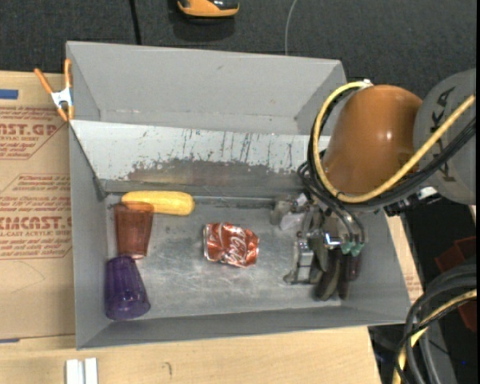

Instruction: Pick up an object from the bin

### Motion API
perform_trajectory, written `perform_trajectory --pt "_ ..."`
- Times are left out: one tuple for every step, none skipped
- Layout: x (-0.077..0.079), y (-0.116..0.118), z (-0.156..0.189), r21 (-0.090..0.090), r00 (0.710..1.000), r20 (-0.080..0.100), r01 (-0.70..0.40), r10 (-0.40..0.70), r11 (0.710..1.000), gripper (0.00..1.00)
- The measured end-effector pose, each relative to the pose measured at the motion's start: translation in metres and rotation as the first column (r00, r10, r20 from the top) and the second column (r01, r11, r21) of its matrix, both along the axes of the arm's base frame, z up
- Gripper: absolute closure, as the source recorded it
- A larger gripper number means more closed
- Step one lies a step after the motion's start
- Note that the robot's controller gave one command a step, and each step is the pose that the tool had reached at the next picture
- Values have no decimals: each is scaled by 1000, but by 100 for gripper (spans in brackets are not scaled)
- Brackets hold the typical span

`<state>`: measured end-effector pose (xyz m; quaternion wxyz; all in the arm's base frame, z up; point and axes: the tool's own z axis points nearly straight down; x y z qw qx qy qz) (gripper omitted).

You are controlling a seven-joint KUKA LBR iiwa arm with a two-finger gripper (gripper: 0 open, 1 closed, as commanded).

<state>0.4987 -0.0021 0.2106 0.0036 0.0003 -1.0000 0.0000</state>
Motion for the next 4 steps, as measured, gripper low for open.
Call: perform_trajectory --pt "2 0 4 0 1000 8 0 0 1000 0" --pt "23 20 -44 -1 998 16 -56 56 998 0" --pt "13 71 -122 1 992 8 129 -129 992 100" --pt "13 71 -122 1 992 8 129 -129 992 100"
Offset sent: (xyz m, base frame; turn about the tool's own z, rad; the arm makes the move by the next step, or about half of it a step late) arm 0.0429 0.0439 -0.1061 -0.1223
